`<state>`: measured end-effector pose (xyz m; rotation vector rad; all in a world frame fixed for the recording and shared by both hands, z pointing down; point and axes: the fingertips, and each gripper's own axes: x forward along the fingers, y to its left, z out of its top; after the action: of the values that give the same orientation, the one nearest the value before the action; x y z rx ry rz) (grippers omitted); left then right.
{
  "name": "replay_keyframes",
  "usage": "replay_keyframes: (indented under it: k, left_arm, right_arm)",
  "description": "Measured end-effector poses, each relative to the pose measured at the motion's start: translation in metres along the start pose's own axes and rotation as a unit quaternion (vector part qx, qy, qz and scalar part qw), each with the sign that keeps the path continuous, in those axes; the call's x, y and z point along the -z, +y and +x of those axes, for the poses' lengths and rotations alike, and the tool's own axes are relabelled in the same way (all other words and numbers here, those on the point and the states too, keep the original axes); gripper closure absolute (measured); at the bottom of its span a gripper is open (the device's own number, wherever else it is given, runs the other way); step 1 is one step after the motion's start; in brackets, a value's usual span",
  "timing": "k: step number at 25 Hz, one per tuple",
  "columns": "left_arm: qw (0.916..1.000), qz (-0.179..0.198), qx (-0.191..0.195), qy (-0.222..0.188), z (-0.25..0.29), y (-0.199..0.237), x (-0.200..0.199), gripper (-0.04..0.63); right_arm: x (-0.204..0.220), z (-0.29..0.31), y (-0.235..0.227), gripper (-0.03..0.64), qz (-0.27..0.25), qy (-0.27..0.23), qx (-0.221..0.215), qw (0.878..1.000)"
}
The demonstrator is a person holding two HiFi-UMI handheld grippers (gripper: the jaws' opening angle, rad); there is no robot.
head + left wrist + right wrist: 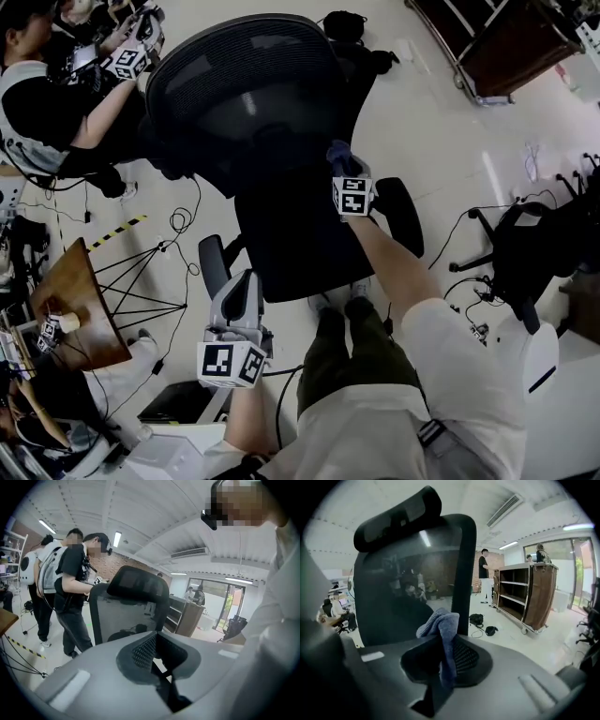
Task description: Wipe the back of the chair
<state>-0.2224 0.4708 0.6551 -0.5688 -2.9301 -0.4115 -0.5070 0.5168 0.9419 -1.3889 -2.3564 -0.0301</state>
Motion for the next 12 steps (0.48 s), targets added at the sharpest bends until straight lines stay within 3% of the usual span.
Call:
replay_keyframes:
  k: [2, 5, 9, 12]
  left_arm:
    - [0.9997, 0.015, -0.019, -0.003, -0.016, 0.004, -0.016, 0.529]
    - [0.9977, 0.039, -0.054, 0.001, -0.096, 0.0, -0.027, 0.529]
    - [0.9885, 0.099, -0.057, -0.098, -0.169, -0.015, -0.062, 0.529]
    - [0.9778, 0.133, -0.053, -0.153, -0.236, -0.044, -0.075, 0.529]
  right_arm:
    - [-0.013, -0.031, -0.004, 0.572, 0.007, -0.013, 0.0, 1.0]
    - [-0.055, -0.163, 0.046, 0.572, 0.009, -0.065, -0.033, 0.997]
    - [-0.167, -0.349, 0.124, 0.572, -0.003, -0.158, -0.074, 0.985]
    - [-0.203, -0.49, 0.179, 0.572, -0.033, -0.239, -0.109, 0.964]
